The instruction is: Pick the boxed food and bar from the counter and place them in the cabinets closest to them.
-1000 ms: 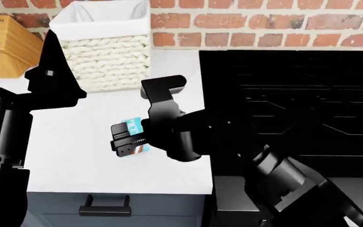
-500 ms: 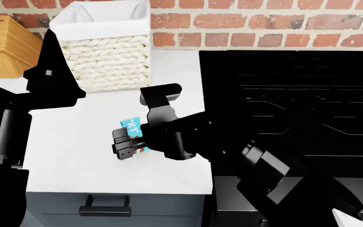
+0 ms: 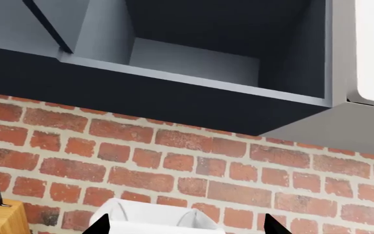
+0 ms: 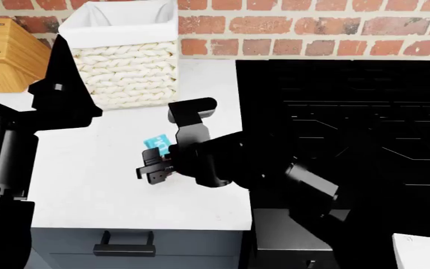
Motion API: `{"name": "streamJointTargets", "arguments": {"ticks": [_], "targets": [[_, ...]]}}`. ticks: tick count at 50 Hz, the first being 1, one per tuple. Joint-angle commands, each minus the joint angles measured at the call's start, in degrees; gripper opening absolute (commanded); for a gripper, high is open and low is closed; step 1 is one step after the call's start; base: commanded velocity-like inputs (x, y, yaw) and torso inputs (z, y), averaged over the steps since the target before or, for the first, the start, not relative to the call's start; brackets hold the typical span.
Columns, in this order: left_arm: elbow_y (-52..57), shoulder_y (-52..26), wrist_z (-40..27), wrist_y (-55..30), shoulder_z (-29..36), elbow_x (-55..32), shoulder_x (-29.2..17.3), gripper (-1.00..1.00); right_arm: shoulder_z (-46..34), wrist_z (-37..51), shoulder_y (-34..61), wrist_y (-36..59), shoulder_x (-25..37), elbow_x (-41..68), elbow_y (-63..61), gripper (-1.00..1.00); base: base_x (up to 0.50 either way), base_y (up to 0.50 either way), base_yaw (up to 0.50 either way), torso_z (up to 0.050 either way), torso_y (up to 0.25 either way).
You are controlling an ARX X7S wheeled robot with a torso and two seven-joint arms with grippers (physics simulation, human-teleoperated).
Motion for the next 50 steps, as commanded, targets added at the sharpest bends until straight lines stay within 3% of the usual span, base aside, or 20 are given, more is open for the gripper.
{"name": "streamJointTargets", "arguments": {"ticks": [1, 17, 36, 50], "targets": [[0.11, -0.10, -0.15, -0.05, 0.38, -0.06, -0.06, 1.00, -1.62, 4.23, 2.78, -4.68, 4.79, 2.97, -10.19, -1.00, 0.00, 0.00, 0.00, 0.000, 0.000], [-1.17, -3.61, -1.74, -2.36, 1.29, -2.39, -0.05, 1.00, 7.02, 16.82, 9.29, -9.55, 22.37, 3.00, -38.15, -1.00, 0.00, 0.00, 0.00, 0.000, 0.000], [-4.98, -31.13, -10.89, -16.63, 5.28, -13.04, -1.32, 1.00, 14.13, 24.78, 12.61, -14.21, 36.73, -3.25, -61.07, -1.00, 0.00, 0.00, 0.00, 0.000, 0.000], [-6.53, -39.21, -11.16, -20.44, 6.05, -16.97, -2.91, 1.00, 17.97, 31.91, 16.77, -15.50, 41.65, -9.54, -68.70, -1.00, 0.00, 0.00, 0.00, 0.000, 0.000]]}}
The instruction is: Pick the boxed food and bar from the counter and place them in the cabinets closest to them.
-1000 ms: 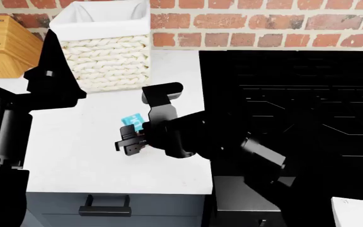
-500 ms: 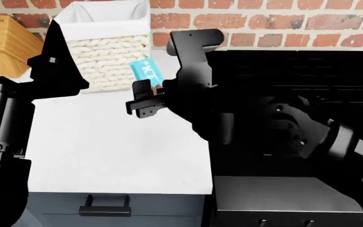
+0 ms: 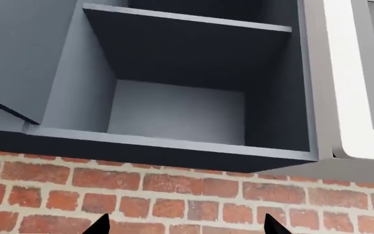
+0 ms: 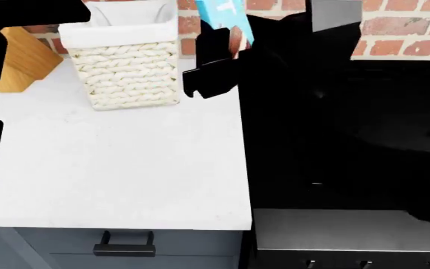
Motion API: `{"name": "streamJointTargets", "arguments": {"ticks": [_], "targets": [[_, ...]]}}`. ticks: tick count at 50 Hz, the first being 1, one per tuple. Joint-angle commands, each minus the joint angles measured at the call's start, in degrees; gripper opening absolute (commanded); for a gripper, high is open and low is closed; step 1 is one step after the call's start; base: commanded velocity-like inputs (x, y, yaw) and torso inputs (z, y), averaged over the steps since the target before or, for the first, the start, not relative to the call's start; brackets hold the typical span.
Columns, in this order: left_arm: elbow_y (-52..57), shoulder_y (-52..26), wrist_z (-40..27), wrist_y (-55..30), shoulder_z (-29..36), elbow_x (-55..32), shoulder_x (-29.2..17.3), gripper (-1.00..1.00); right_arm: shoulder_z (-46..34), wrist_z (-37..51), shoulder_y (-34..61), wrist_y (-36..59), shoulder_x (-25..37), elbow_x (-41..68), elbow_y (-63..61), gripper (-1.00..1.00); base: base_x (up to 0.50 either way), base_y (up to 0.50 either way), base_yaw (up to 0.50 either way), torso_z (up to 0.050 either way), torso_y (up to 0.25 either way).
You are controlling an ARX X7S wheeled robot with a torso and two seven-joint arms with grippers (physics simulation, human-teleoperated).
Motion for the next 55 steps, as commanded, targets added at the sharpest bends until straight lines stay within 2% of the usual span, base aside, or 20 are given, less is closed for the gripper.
{"name": "streamJointTargets", "arguments": {"ticks": [1, 7, 21, 33, 47, 55], "targets": [[-1.11, -7.67, -0.81, -3.89, 0.96, -3.73, -1.37, 1.00, 3.92, 4.69, 3.63, -0.89, 4.90, -4.15, -6.62, -1.00, 0.00, 0.00, 0.00, 0.000, 0.000], [-1.23, -9.58, -0.47, -4.98, 1.05, -5.41, -2.21, 1.00, 5.26, 5.56, 5.87, -0.22, 6.36, -2.92, -6.59, -1.00, 0.00, 0.00, 0.00, 0.000, 0.000], [-3.09, -10.23, 1.29, -4.99, 2.36, -2.91, -3.13, 1.00, 5.73, 6.50, 7.13, 1.15, 7.97, -2.06, -7.18, -1.00, 0.00, 0.00, 0.00, 0.000, 0.000], [-3.03, -5.66, 3.17, -2.98, 2.52, -0.76, -3.82, 1.00, 5.68, 6.70, 6.39, 1.86, 10.44, -0.78, -6.78, -1.00, 0.00, 0.00, 0.00, 0.000, 0.000], [4.16, 4.28, 2.57, 0.11, -3.31, -3.17, -7.80, 1.00, 7.74, 9.87, 6.50, 1.49, 16.96, 0.93, -12.29, -1.00, 0.00, 0.00, 0.00, 0.000, 0.000], [4.73, 3.49, 2.36, -0.04, -3.38, -3.75, -8.21, 1.00, 7.41, 10.30, 7.29, 3.23, 17.31, 0.73, -12.93, -1.00, 0.09, 0.47, 0.00, 0.000, 0.000]]}}
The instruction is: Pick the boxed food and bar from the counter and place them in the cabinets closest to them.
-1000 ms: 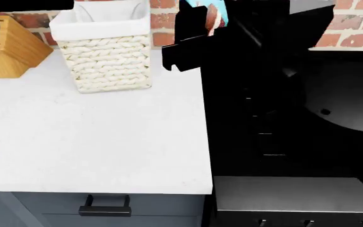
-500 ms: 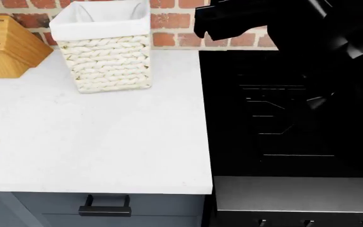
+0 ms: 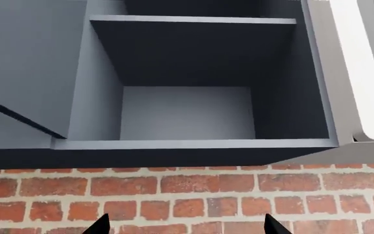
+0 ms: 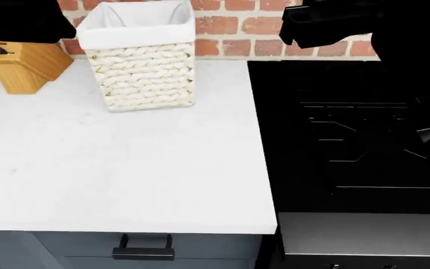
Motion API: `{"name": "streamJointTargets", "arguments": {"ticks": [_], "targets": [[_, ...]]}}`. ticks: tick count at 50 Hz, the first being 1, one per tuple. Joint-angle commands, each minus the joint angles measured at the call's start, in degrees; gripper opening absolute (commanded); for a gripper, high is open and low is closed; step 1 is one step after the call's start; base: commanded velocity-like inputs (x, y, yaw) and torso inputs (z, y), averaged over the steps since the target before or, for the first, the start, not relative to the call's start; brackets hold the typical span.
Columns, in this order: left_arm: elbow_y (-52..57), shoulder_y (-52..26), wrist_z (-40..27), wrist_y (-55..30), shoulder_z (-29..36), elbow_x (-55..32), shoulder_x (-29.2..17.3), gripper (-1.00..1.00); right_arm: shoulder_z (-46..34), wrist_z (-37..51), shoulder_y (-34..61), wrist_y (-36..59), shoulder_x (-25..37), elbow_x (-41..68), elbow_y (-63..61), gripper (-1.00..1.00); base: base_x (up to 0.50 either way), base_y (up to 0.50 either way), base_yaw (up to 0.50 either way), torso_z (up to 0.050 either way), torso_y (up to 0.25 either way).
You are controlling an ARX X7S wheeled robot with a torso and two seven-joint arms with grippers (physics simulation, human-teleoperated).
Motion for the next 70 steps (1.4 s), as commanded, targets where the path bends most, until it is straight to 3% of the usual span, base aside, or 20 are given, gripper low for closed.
{"name": "streamJointTargets", "arguments": {"ticks": [1, 21, 61, 70], "targets": [[1.88, 1.90, -0.02, 0.69, -1.28, -0.52, -1.34, 1.00, 0.44, 0.86, 0.72, 1.90, 1.83, -0.14, -1.80, -1.00, 0.18, 0.50, 0.00, 0.000, 0.000], [1.28, -0.57, -0.08, -0.33, 0.72, -0.39, -1.03, 1.00, 0.00, 0.54, 1.63, 4.03, 0.75, -0.54, -1.81, -1.00, 0.39, 0.33, 0.00, 0.000, 0.000], [0.92, -0.54, -0.16, 0.12, 1.43, 0.31, -1.19, 1.00, 2.32, -0.84, 0.70, 1.57, 1.41, 0.63, -2.06, -1.00, 0.49, 0.08, 0.00, 0.000, 0.001], [0.96, -0.74, -0.40, 0.15, 1.52, 0.22, -1.20, 1.00, 1.91, 6.79, 4.40, 5.05, 0.21, 1.44, -6.22, -1.00, 0.00, 0.00, 0.00, 0.000, 0.000]]}}
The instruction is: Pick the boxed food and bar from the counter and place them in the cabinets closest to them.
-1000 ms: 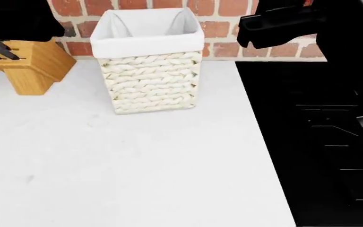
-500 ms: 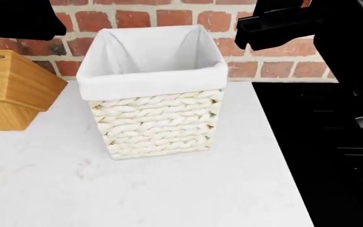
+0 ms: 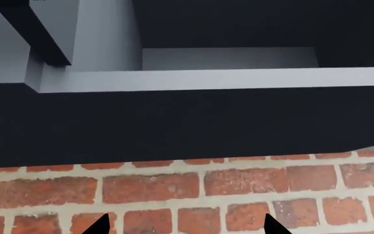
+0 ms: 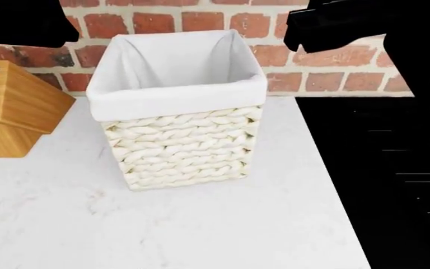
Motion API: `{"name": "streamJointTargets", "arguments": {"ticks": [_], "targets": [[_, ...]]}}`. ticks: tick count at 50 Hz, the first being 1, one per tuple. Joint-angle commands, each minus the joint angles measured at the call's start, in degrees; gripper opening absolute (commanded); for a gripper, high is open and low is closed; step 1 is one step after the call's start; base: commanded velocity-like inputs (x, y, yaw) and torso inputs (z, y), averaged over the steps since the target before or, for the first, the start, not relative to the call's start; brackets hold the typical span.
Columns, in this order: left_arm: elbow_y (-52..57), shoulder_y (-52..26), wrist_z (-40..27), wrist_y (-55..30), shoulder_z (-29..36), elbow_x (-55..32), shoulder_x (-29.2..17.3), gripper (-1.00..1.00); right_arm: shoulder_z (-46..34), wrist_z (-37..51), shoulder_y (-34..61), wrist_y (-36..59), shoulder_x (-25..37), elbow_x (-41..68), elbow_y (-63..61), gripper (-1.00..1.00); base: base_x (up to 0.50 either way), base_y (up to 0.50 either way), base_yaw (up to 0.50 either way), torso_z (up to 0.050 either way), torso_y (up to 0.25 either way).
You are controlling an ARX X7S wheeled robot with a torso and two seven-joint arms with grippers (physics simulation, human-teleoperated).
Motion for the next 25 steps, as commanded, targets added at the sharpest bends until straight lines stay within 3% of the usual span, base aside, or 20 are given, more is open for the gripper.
{"name": "streamJointTargets", "arguments": {"ticks": [1, 11, 25], "targets": [[0.06, -0.22, -0.22, 0.04, 0.15, -0.08, -0.03, 1.00, 0.09, 6.24, 3.16, 3.21, -1.18, 0.62, -3.66, -1.00, 0.00, 0.00, 0.00, 0.000, 0.000], [-0.12, -0.78, -0.30, 0.06, 0.36, -0.02, 0.00, 1.00, 1.08, 12.57, 5.99, 3.49, -2.28, 3.01, -9.54, -1.00, 0.00, 0.00, 0.00, 0.000, 0.000], [-0.36, -1.90, -0.50, -0.16, 0.95, -0.20, 0.24, 1.00, 4.91, 19.58, 18.12, 5.10, -4.71, 9.89, -12.95, -1.00, 0.00, 0.00, 0.00, 0.000, 0.000]]}}
